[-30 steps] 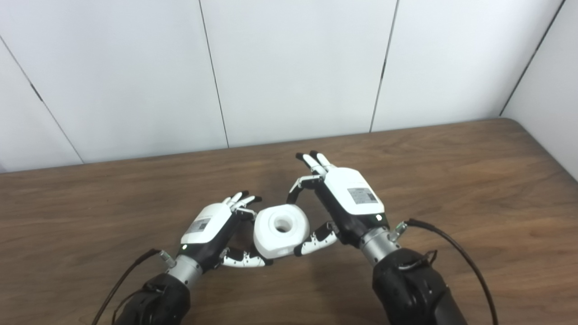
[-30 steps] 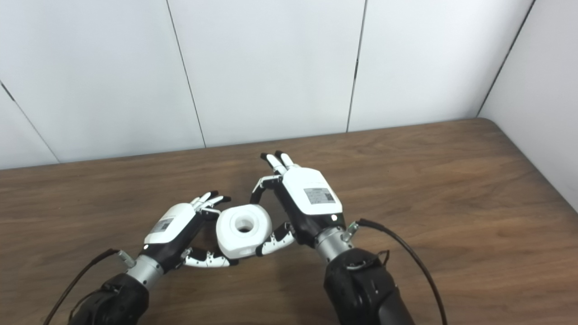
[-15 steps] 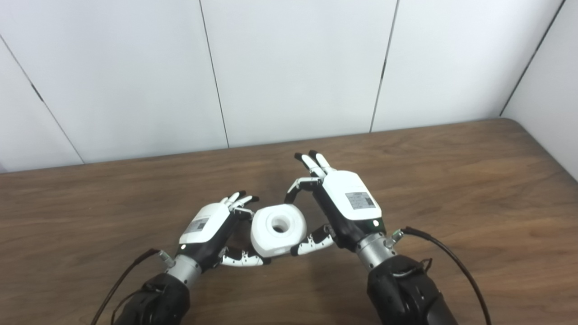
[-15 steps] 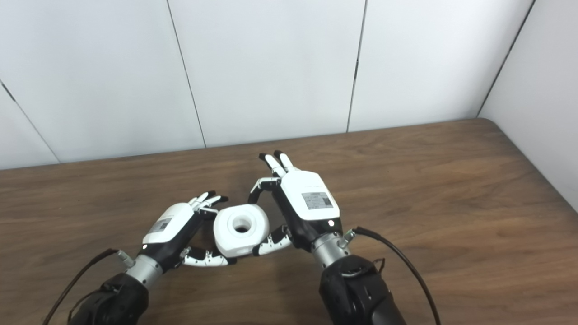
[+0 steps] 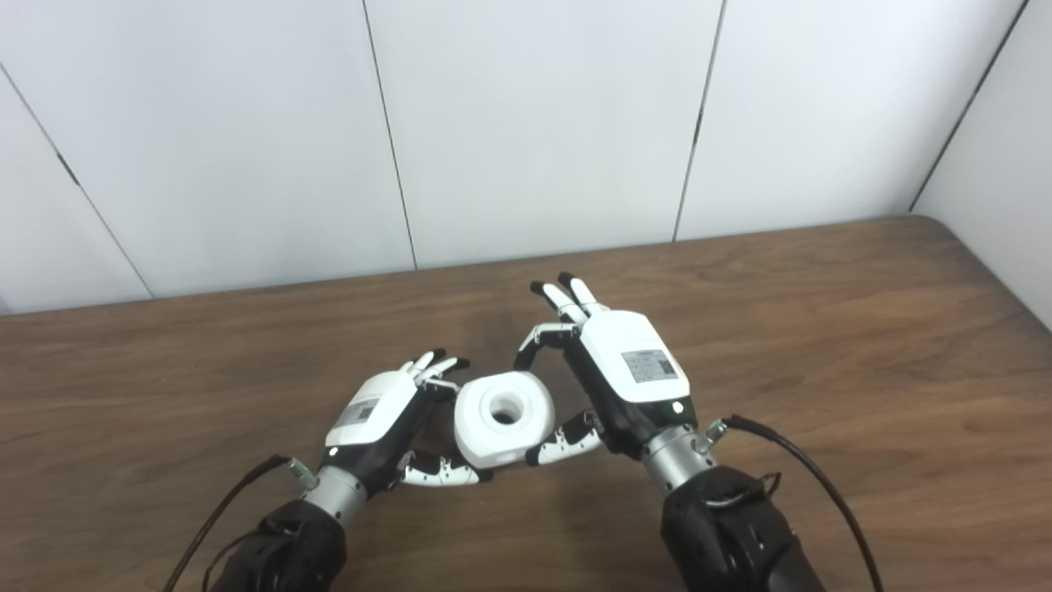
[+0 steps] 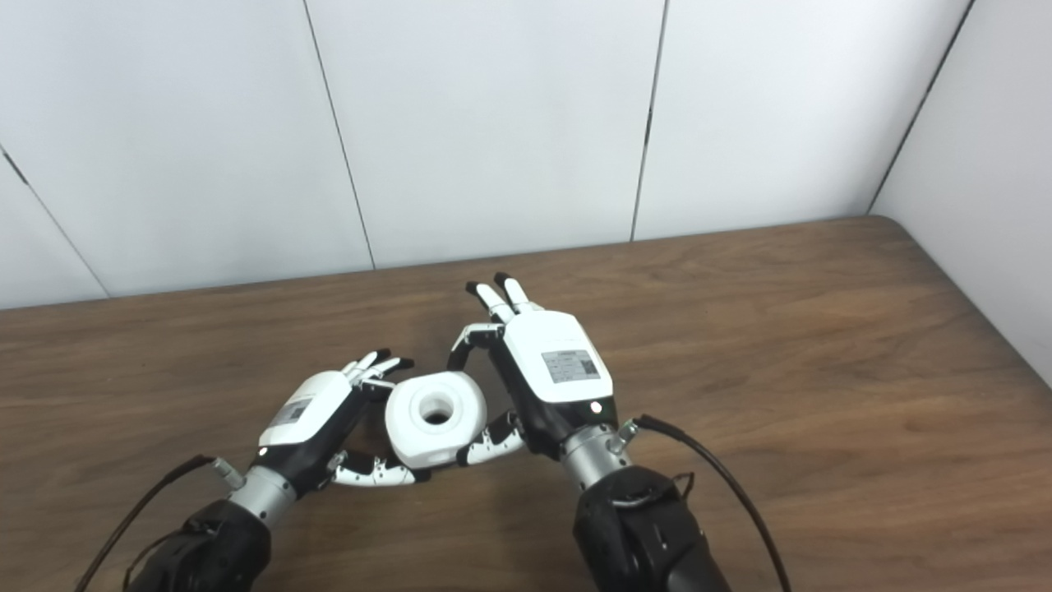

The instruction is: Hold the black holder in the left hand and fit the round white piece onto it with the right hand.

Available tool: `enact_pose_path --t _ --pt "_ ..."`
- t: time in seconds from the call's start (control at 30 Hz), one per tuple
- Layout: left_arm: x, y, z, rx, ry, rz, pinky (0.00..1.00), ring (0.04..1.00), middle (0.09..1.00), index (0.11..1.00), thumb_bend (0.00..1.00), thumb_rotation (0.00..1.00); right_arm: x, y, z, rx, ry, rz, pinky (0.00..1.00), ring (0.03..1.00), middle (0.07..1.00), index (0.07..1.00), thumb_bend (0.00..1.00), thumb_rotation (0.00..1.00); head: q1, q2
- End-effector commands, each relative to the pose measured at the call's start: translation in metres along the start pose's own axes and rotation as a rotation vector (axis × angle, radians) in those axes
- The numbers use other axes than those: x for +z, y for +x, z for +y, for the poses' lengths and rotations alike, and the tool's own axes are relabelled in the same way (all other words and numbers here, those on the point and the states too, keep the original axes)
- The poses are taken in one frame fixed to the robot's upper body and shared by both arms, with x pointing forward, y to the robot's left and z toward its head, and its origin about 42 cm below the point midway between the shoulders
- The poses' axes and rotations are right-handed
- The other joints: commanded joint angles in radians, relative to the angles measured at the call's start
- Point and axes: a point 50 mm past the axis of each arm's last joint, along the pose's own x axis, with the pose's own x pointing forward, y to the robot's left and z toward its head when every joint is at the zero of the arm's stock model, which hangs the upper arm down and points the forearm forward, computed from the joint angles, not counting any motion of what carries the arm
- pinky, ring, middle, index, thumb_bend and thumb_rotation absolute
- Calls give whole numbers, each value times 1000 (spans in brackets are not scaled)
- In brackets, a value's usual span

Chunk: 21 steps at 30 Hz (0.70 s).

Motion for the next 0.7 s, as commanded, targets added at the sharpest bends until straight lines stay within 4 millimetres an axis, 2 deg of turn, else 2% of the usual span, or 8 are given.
enact_pose_path --t 0.0,0.33,0.67 --pt "15 9 8 48 12 -74 1000 1000 919 482 516 45 12 6 -9 -17 -14 -43 901 1000 940 479 515 139 0 -3" --pt "18 10 2 51 1 -88 1000 1000 917 482 515 45 20 17 -23 54 -86 -48 838 1000 922 482 517 135 11 -12" --pt "19 12 -4 49 5 -86 1000 1000 920 482 515 46 16 30 -25 100 -109 -48 874 1000 924 482 520 131 20 -31"
